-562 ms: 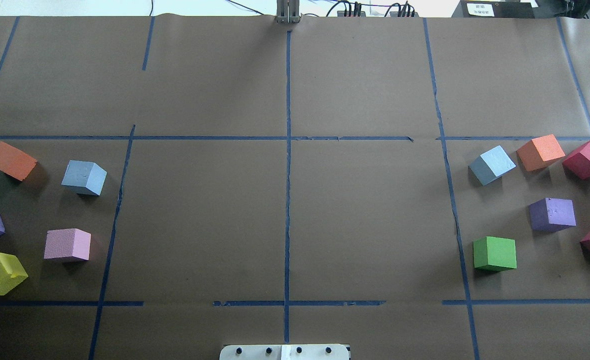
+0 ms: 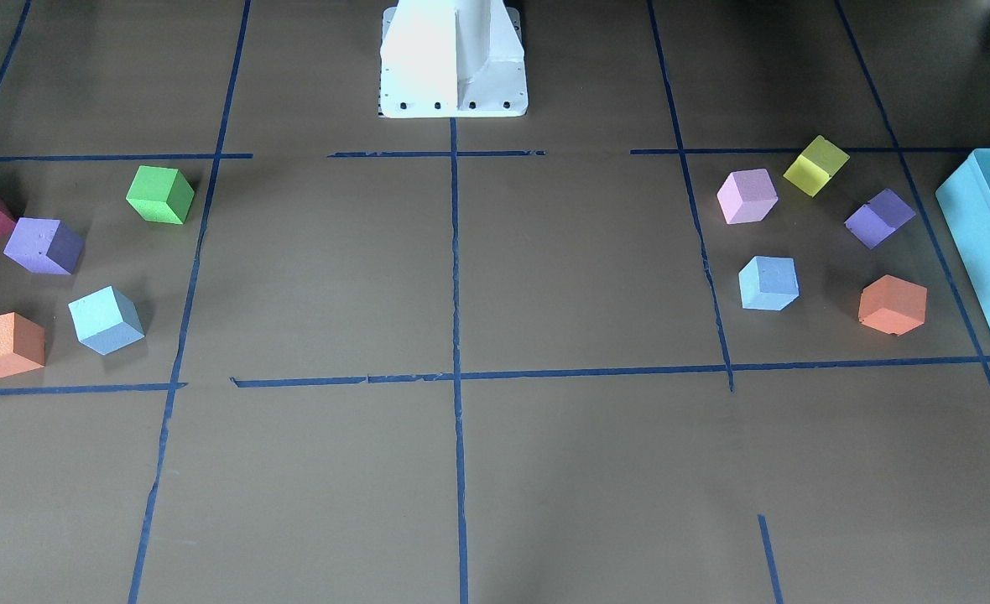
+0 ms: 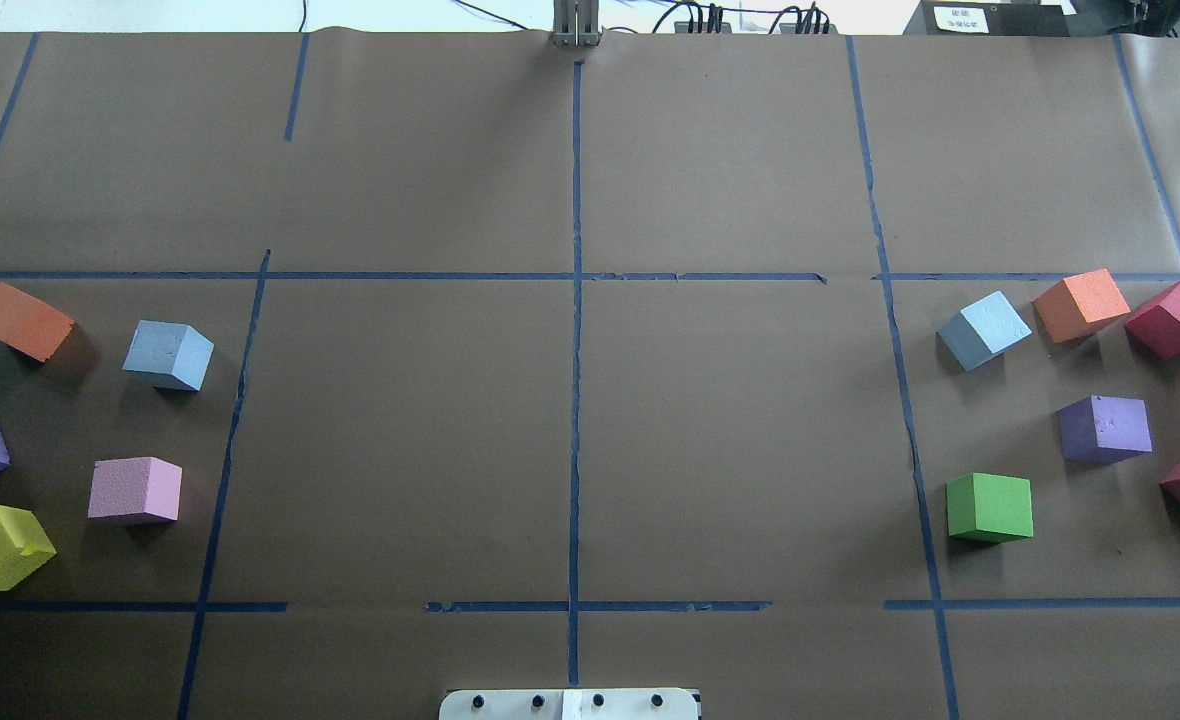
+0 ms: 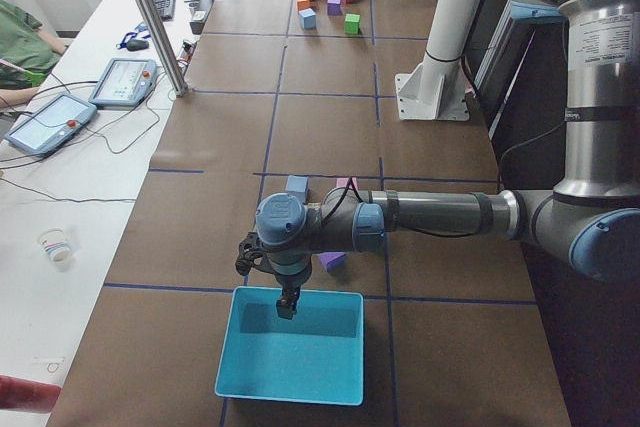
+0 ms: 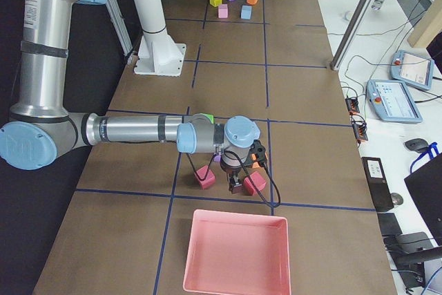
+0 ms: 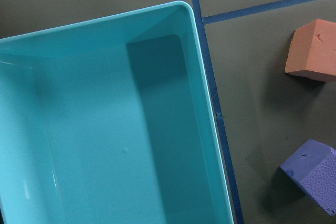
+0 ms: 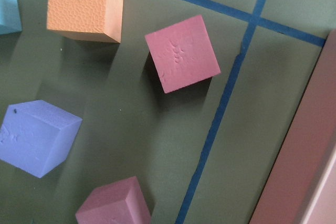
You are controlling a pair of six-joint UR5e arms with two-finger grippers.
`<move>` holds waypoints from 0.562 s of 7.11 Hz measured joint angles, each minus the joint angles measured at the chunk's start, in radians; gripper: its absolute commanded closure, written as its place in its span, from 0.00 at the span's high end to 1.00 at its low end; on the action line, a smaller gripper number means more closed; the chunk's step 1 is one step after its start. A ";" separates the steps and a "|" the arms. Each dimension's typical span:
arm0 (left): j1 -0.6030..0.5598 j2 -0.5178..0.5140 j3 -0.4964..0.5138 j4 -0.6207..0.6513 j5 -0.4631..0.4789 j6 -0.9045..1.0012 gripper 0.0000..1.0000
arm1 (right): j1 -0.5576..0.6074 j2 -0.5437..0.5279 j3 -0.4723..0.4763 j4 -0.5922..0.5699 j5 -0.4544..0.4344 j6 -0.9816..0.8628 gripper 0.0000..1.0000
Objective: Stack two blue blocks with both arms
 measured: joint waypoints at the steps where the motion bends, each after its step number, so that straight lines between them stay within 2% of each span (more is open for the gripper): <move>1: 0.000 0.000 0.000 0.000 0.000 0.000 1.00 | -0.037 0.032 0.002 0.042 0.000 0.066 1.00; 4: 0.000 0.001 0.000 -0.001 -0.003 0.000 1.00 | -0.251 0.182 0.006 0.174 -0.037 0.463 1.00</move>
